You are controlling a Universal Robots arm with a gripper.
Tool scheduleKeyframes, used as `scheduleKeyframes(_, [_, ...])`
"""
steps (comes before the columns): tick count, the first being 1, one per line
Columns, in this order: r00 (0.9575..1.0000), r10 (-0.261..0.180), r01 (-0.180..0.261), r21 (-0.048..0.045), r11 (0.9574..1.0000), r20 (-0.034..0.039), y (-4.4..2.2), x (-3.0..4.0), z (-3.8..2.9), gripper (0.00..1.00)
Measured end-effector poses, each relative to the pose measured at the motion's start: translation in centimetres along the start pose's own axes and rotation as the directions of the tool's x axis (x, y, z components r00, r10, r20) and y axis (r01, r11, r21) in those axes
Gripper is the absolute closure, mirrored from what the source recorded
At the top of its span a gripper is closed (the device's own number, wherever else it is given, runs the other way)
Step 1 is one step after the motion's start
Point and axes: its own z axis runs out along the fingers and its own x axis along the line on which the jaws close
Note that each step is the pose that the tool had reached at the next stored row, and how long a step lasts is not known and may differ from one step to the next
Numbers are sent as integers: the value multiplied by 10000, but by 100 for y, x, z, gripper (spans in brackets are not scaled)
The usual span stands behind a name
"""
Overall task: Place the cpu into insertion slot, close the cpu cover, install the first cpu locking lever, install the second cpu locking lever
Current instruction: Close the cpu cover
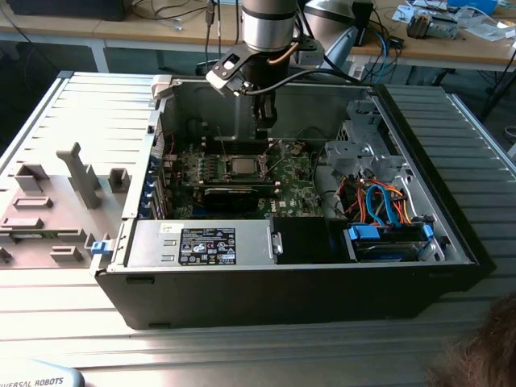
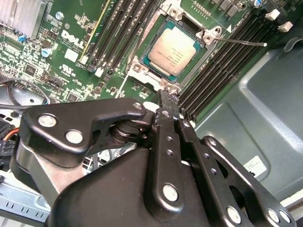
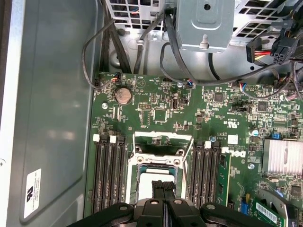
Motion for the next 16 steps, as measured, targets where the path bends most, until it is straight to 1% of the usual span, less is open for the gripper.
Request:
scheduleKeyframes(12, [10000, -1, 1, 1, 10000, 8, 32, -3, 1, 89])
scheduleKeyframes(16, [10000, 0, 0, 1, 10000, 8, 61, -5, 3, 89])
